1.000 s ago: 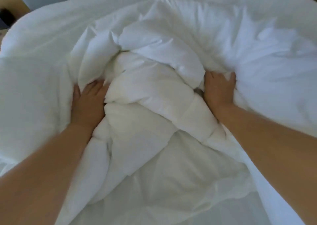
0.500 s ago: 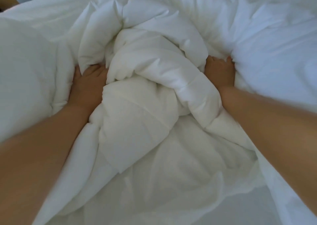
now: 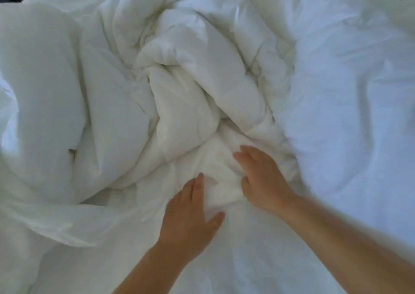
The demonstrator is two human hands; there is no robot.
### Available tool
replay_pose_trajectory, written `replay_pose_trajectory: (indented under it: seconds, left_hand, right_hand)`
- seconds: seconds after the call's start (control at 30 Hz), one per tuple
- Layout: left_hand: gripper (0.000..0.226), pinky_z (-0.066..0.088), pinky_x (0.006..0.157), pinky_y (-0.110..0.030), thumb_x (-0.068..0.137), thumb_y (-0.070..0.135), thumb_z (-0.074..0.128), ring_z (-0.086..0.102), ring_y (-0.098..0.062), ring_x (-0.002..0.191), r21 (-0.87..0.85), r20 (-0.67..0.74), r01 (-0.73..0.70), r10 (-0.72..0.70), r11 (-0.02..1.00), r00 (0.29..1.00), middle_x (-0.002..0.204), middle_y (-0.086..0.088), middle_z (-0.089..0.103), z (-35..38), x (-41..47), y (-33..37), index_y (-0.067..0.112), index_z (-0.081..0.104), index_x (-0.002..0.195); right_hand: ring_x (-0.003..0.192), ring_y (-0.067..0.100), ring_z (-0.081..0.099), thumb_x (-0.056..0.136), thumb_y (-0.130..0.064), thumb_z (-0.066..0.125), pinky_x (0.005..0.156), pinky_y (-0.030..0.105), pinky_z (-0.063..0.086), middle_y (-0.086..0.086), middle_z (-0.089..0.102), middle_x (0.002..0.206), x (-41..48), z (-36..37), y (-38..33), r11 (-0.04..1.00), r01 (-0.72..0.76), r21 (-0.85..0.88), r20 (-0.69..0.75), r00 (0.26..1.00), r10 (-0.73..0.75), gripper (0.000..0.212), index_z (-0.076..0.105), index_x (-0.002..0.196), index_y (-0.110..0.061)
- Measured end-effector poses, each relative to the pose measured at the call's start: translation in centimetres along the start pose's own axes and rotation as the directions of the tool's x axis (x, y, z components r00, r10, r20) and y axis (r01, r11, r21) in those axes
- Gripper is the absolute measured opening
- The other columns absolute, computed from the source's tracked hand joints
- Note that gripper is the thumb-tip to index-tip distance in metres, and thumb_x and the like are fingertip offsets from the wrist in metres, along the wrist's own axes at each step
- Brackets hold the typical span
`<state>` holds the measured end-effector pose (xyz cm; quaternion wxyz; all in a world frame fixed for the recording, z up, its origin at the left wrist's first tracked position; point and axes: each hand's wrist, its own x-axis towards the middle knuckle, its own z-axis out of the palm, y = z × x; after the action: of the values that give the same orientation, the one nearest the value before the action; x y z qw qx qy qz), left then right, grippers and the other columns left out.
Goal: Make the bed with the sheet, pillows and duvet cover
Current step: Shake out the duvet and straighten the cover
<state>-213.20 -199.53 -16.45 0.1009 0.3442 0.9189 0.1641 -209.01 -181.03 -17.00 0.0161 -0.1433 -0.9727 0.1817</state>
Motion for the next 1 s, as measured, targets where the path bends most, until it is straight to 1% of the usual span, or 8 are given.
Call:
replay_pose_trajectory:
  seconds: [0.13, 0.23, 0.37, 0.47, 0.57, 0.7, 0.83, 1.0]
  left_hand:
    - [0.042, 0.038, 0.085, -0.034, 0.097, 0.043, 0.033, 0.060, -0.025, 0.098, 0.235, 0.001, 0.059, -0.061, 0.970, 0.998, 0.106, -0.002, 0.064, 1.2, -0.6, 1.5, 0.018, 0.047, 0.127]
    - [0.011, 0.032, 0.070, -0.029, 0.095, 0.032, 0.038, 0.051, -0.020, 0.073, 0.238, 0.053, 0.007, -0.020, 0.971, 0.998, 0.084, 0.005, 0.060, -0.6, -1.0, 2.1, 0.023, 0.043, 0.093]
    - [0.028, 0.023, 0.048, -0.023, 0.086, 0.032, 0.047, 0.044, -0.014, 0.060, 0.296, 0.058, -0.053, 0.038, 0.954, 0.998, 0.062, 0.007, 0.043, -6.2, -5.6, -0.1, 0.021, 0.030, 0.067]
    - [0.013, 0.035, 0.070, -0.022, 0.089, 0.041, 0.045, 0.055, -0.013, 0.098, 0.375, 0.233, -0.105, 0.016, 0.921, 0.972, 0.088, 0.011, 0.048, -8.0, -9.1, -1.9, 0.029, 0.045, 0.084]
    - [0.027, 0.029, 0.101, -0.031, 0.093, 0.038, 0.040, 0.047, -0.011, 0.115, 0.547, 0.447, -0.156, -0.130, 0.823, 0.885, 0.115, 0.009, 0.052, -8.0, -11.2, -1.0, 0.027, 0.055, 0.112]
    - [0.026, 0.042, 0.079, -0.025, 0.096, 0.034, 0.038, 0.059, -0.016, 0.087, 0.338, 0.287, 0.028, -0.132, 0.941, 0.949, 0.088, 0.007, 0.063, -8.7, -14.4, 3.8, 0.026, 0.059, 0.083]
    - [0.052, 0.013, 0.039, -0.014, 0.069, 0.038, 0.070, 0.027, -0.005, 0.037, 0.294, 0.155, 0.057, -0.106, 0.954, 0.982, 0.041, 0.009, 0.024, -14.1, -24.9, 3.3, 0.029, 0.023, 0.048]
    - [0.021, 0.037, 0.059, -0.023, 0.087, 0.043, 0.049, 0.063, -0.011, 0.075, 0.424, 0.243, 0.123, -0.243, 0.897, 0.939, 0.060, 0.012, 0.046, -14.3, -28.8, 0.9, 0.030, 0.045, 0.071]
  right_hand:
    - [0.119, 0.033, 0.054, 0.068, -0.019, 0.053, 0.101, 0.044, 0.037, 0.014, 0.054, 0.131, -5.5, 0.2, 1.8, 0.995, 0.075, -0.063, 0.064, 0.995, -0.071, 0.058, 0.058, 0.124, -0.006]
    - [0.119, 0.028, 0.048, 0.072, -0.037, 0.054, 0.103, 0.037, 0.025, 0.008, 0.051, 0.130, -6.3, -1.8, 4.2, 0.970, 0.022, -0.242, 0.157, 0.987, 0.017, 0.059, 0.054, 0.125, -0.009]
    - [0.108, 0.028, 0.054, 0.092, -0.023, 0.047, 0.091, 0.033, 0.037, 0.011, 0.059, 0.116, -7.6, -5.5, 5.0, 0.900, -0.243, -0.362, 0.188, 0.927, 0.326, 0.022, 0.055, 0.107, -0.010]
    - [0.079, 0.027, 0.062, 0.091, -0.022, 0.048, 0.061, 0.029, 0.038, 0.005, 0.067, 0.085, -11.9, -9.0, 2.8, 0.956, -0.148, -0.253, 0.209, 0.956, 0.204, 0.019, 0.047, 0.072, -0.025]
    - [0.034, 0.005, 0.022, 0.073, -0.022, 0.054, 0.040, 0.015, 0.008, -0.009, 0.023, 0.043, -18.9, -13.7, -0.1, 0.982, 0.026, -0.189, -0.085, 0.995, -0.043, 0.044, 0.013, 0.060, -0.029]
    - [0.051, 0.008, 0.040, 0.080, -0.010, 0.053, 0.043, 0.025, 0.026, -0.010, 0.031, 0.058, -22.8, -14.3, 1.6, 0.955, 0.011, -0.295, 0.038, 0.999, 0.000, 0.035, 0.023, 0.067, -0.025]
    - [0.112, 0.021, 0.049, 0.093, -0.020, 0.041, 0.091, 0.033, 0.040, 0.001, 0.056, 0.111, -20.5, -12.2, 3.5, 0.884, -0.052, -0.465, 0.441, 0.852, 0.282, 0.013, 0.050, 0.101, -0.020]
    - [0.091, 0.025, 0.062, 0.084, -0.017, 0.052, 0.079, 0.029, 0.038, 0.002, 0.066, 0.093, -24.6, -12.8, 1.3, 0.870, 0.089, -0.485, 0.383, 0.916, 0.119, 0.007, 0.057, 0.080, -0.020]
